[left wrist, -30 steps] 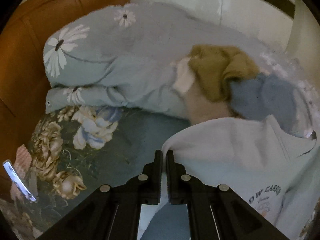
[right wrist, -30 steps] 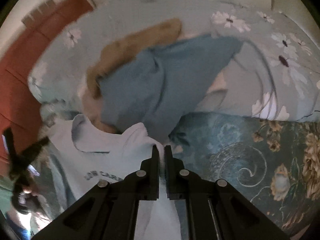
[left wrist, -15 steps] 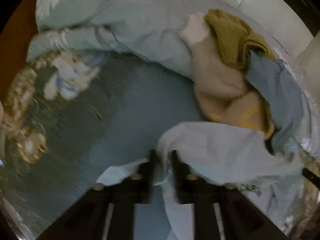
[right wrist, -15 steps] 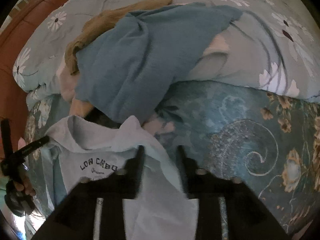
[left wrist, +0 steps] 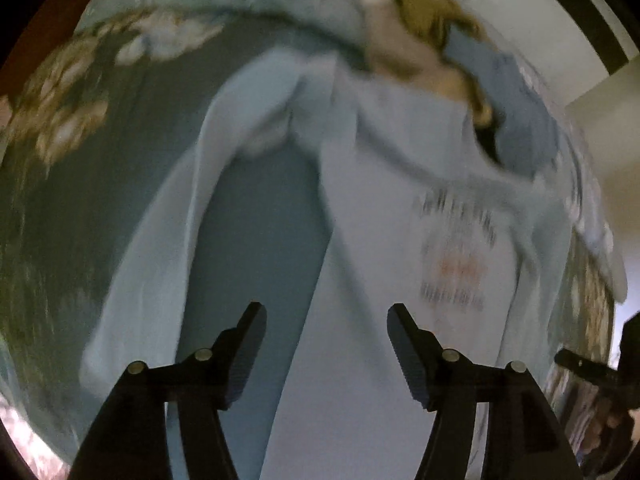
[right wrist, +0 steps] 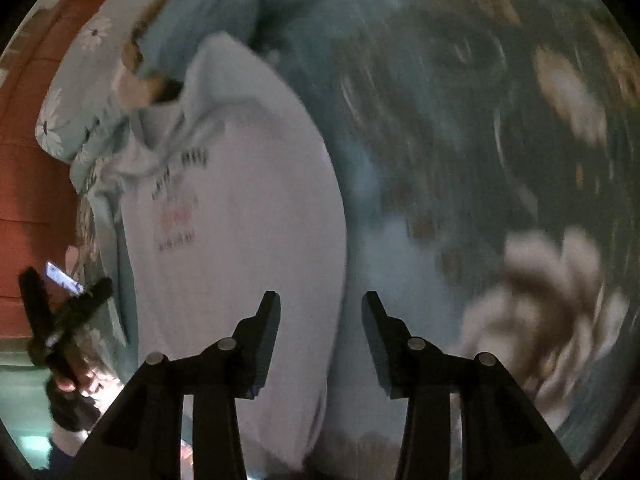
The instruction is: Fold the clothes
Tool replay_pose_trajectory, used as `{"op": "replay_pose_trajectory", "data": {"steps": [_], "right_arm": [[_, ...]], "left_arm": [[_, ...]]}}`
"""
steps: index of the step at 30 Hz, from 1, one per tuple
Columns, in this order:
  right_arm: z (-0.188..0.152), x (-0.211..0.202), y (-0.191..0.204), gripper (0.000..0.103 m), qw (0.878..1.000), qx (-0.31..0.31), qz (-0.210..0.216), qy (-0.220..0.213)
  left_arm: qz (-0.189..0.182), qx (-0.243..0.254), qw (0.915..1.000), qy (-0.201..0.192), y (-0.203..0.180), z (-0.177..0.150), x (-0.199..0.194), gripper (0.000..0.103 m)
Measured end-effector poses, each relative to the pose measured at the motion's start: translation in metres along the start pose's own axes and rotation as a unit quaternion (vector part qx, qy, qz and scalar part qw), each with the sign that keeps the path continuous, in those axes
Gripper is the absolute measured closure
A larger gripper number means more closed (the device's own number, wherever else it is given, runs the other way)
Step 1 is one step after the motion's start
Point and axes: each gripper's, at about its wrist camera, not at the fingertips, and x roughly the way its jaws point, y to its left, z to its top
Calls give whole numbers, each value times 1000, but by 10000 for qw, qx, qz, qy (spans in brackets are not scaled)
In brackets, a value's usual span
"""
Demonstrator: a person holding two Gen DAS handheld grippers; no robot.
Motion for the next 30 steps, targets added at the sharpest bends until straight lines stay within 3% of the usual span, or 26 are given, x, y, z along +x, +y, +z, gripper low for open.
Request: {"op": "replay_pose_trajectory", "data": {"steps": [5,11,13,17,18,20,23,30], "right_arm": [[-23,13,-4,59,9991,266,152,302],[-32,22,7,63,9986,353,85,375],[-30,19,11,74,9988,359,171,293],[-31,31,11,77,9973,547,216,438],[-31,35,11,82,9968,611,217,471],[-30,33,13,93,9971,590,196,428],[-30,27,19,101,9985,403,175,337],[-18,2,21,102,9997,170,16,-160]], "left_arm": [[-188,-152,9995,187,17,-43,-4,36],[-323,-106,9988,345,15,-60,-7,36],[-377,-143,9984,390,15,-62,-7,36],[-439,-151,9984,327,12,-68,-15,36],[-437,-148,9984,314,10,-68,-16,36],[-460,-183,9983,323,7,-69,-18,36],[-459,-225,9978,411,10,-69,-16,36],[-401,-300,9975,505,11,-70,-12,36]]}}
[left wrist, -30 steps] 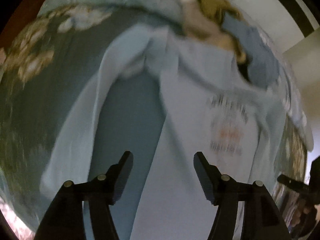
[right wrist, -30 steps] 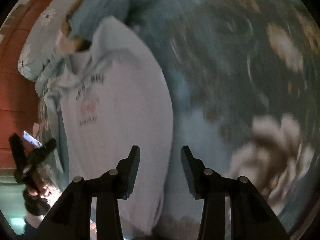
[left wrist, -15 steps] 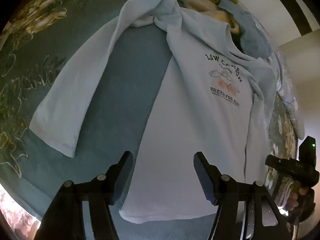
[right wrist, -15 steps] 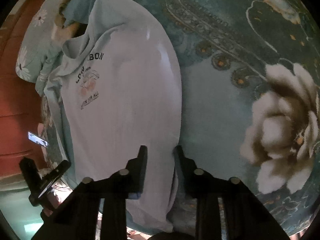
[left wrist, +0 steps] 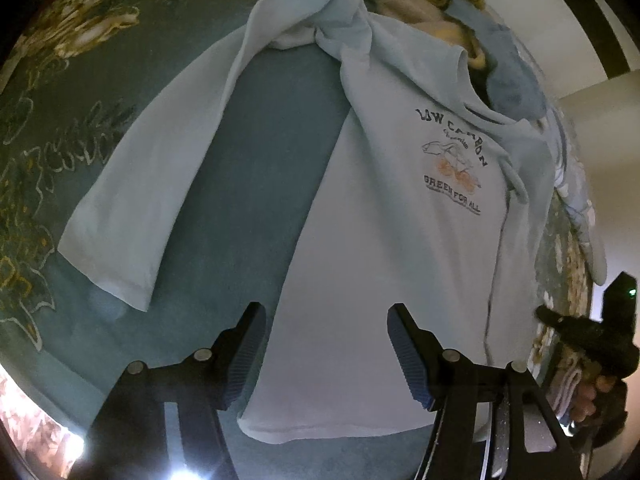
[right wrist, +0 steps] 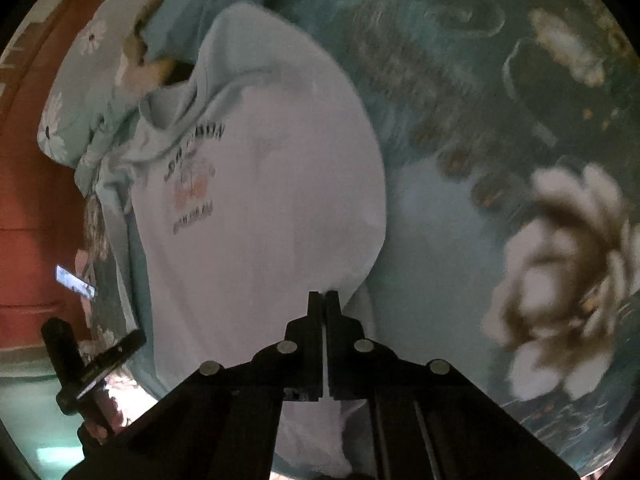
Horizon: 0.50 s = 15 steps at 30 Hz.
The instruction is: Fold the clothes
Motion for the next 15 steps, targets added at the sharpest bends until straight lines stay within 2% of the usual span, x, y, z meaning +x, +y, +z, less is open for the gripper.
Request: {"op": "replay_pose_trajectory", "data": {"steps": [2,5,7,10,15], "right_arm": [[13,-18,-6,102,9993,-62,-265,-273],[35,-49,-20,102,9936,-111,-886,-695],[52,-70,-31,102,9859,-121,-1356,-972],[79,-97,-47,102,9742,-57,-1802,-1360],[104,-97,-55,102,9657,-77,-2096,-1533]], "left_arm": [[22,-9,10000,8,1,0,-1,36],[73,-71,9999,12,5,2,-2,36],[123,-115,9999,14,7,3,-3,36],[207,-139,9997,31,6,6,-2,36],[282,-74,9995,99,-1,9,0,36]]}}
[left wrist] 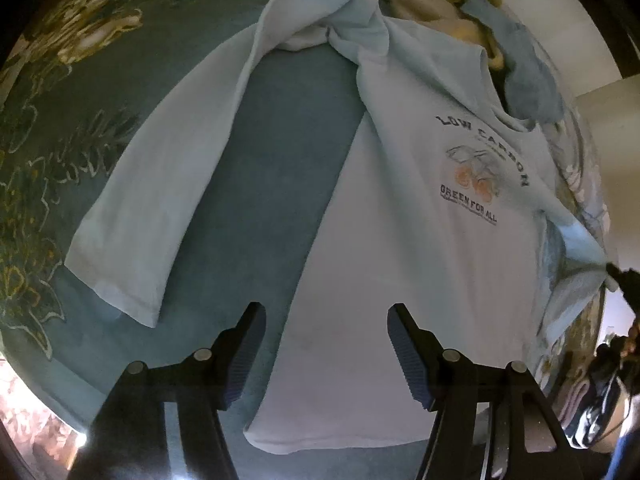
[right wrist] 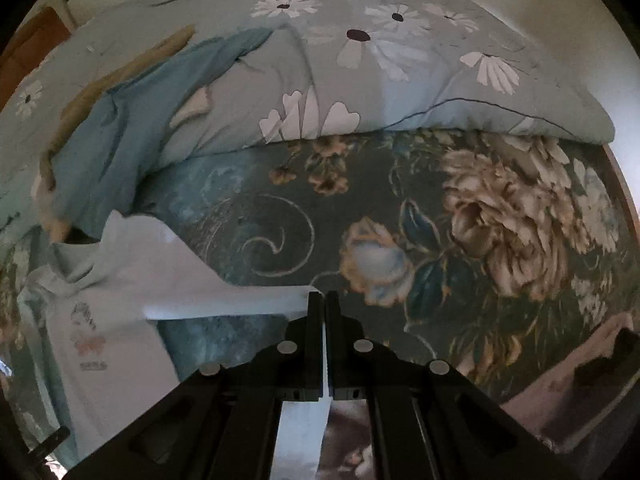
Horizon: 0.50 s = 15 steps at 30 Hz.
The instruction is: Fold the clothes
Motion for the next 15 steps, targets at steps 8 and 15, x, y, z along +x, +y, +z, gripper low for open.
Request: {"op": "replay_pose_trajectory", "data": {"steps": [8,15], "right_arm": [[-17,7,22,97,9992,-381,-85,86],[-98,5,62,73,9751,-443,1566,1507]], "left_arm": [[-16,136,9999,62,-3,-2,-3,36],[-188,120,9995,218,9,-13,-2,36]]}}
